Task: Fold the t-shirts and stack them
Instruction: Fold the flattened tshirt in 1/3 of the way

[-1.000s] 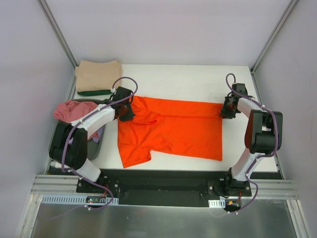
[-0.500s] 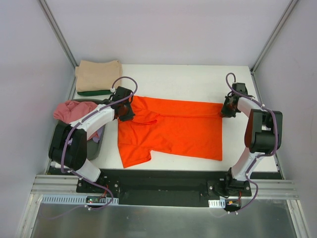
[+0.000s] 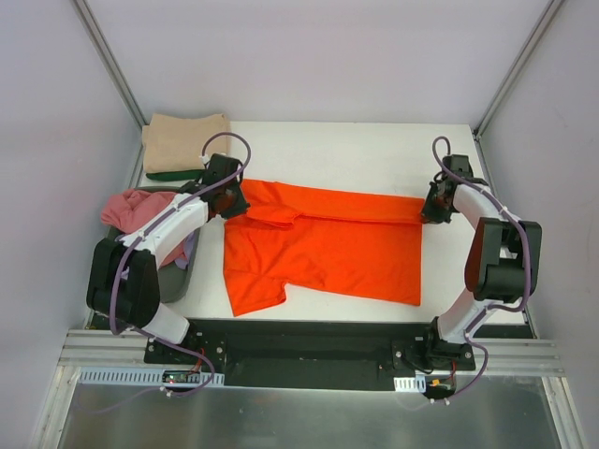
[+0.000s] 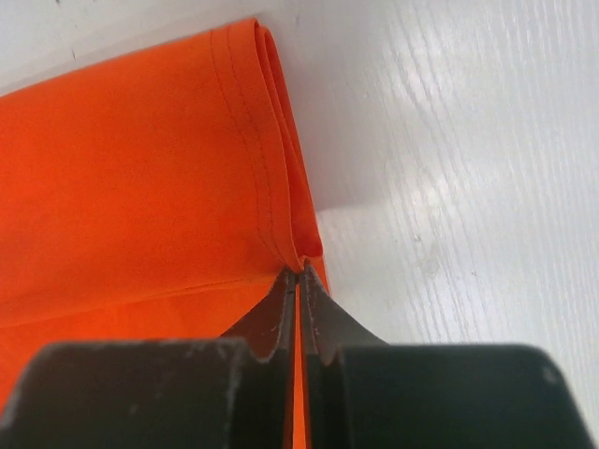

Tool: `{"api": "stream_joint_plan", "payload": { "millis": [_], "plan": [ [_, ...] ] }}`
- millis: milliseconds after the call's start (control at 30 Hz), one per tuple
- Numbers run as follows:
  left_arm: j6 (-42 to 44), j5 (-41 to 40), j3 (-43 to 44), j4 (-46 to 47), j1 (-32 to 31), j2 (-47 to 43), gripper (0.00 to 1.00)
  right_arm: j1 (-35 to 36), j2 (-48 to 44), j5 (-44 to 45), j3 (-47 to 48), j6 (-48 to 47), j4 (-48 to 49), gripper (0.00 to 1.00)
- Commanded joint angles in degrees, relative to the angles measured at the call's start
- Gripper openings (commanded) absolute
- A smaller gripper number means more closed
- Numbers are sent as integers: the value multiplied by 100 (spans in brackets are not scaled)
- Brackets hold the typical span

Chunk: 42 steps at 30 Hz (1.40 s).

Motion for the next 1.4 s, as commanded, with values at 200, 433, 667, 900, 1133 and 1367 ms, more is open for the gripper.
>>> {"api": "stream_joint_plan", "payload": {
  "millis": [200, 433, 667, 900, 1133, 1367],
  "plan": [
    [171, -184, -117, 8, 142, -412, 0, -38, -498, -344, -315, 138, -564, 0],
    [57, -123, -513, 8, 142, -368, 0, -38, -182, -124, -324, 164, -591, 5],
    [30, 9, -926, -185, 142, -438, 15, -38, -348, -54, -298, 129, -722, 37],
    [215, 474, -839, -273, 46, -947, 76, -38, -1402, -720, -517, 129, -600, 80],
    [417, 949, 100, -168, -385, -467, 99, 49, -1563, -2346, -851, 287, 182, 96],
    [496, 1108, 910, -133, -367, 1177, 99, 137, -316, -2365, -263, 331, 165, 96]
  ]
}}
